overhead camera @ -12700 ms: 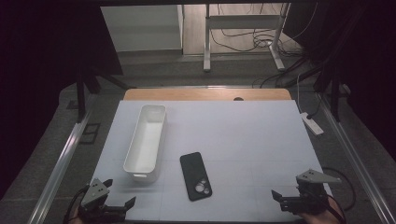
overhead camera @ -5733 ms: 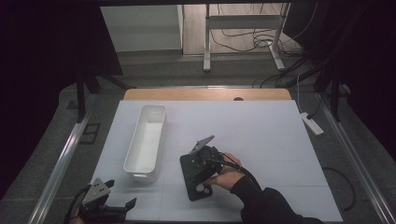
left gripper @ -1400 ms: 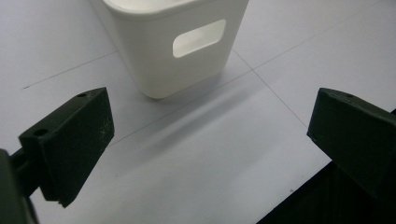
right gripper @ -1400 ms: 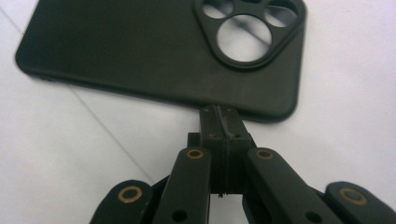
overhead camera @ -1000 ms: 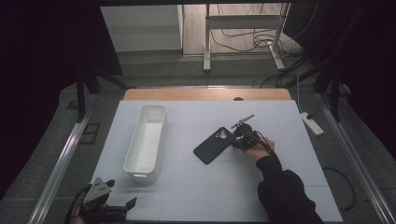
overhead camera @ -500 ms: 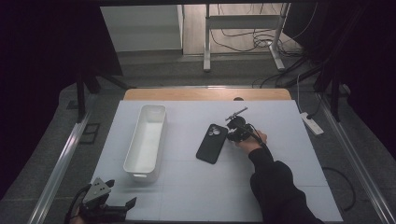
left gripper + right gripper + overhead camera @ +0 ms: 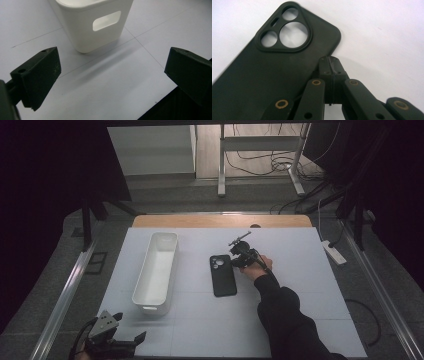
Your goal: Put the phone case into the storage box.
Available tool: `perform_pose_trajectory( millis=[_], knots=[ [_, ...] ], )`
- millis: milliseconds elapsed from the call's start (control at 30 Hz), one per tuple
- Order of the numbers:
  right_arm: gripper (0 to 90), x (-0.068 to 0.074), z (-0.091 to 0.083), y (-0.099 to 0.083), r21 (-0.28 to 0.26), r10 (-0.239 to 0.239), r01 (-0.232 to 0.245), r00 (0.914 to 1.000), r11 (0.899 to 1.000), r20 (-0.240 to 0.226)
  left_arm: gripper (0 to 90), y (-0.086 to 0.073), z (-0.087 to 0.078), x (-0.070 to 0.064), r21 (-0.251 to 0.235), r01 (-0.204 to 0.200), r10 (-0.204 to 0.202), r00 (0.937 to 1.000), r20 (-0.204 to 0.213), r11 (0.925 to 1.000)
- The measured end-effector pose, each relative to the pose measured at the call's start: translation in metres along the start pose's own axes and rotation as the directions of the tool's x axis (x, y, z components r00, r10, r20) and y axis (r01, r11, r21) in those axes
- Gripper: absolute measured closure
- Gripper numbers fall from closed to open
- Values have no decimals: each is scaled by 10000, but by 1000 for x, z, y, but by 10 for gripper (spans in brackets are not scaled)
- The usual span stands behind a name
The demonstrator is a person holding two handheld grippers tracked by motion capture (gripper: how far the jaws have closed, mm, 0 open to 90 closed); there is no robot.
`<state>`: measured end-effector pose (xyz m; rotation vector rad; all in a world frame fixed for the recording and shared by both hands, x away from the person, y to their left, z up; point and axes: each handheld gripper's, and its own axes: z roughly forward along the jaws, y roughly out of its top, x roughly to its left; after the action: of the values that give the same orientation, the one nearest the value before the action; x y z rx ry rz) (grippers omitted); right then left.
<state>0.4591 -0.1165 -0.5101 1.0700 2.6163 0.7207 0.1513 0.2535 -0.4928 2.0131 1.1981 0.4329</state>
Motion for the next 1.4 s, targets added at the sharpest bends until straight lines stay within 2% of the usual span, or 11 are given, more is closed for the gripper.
perform_pose_trajectory(
  millis=[200,233,400,500,733,833,1033,1067,1133,1300,1400],
  knots=[
    [900,12,4,7,9,-304,304,9992,9995,-252,10,0,0,0,4,-22,22,10000,-7,10000],
    [900,19,6,9,18,-476,477,9984,9989,-310,10,0,0,0,3,-22,22,10000,-8,10000],
    [900,30,8,11,32,-743,747,9953,9972,-628,11,0,0,0,2,-29,29,10000,-7,10000],
    [900,37,8,12,70,-1041,1047,9925,9945,-638,11,0,0,0,1,-38,38,10000,-9,10000],
    [895,36,4,12,20,-921,923,9945,9957,-499,11,0,0,0,-10,-23,23,10000,-11,10000],
    [867,35,-7,12,-152,-909,903,9948,9958,-461,11,0,0,0,-4,-35,35,10000,-13,10000],
    [706,35,-28,9,-137,-756,751,9961,9971,-451,11,0,0,0,12,-33,33,10000,-22,10000],
    [706,35,-28,9,-137,-756,751,9961,9971,-451,11,0,0,0,12,-33,33,10000,-22,10000],
    [616,36,-33,7,-10,-777,778,9950,9970,-622,12,0,0,-1,38,-50,50,10000,-30,10000],
    [434,40,-44,1,-84,-771,767,9956,9970,-535,12,0,0,0,33,-28,28,10000,-26,10000],
    [359,41,-48,-2,-125,-812,805,9947,9967,-627,12,0,0,0,29,-27,27,10000,-27,10000]
  ],
)
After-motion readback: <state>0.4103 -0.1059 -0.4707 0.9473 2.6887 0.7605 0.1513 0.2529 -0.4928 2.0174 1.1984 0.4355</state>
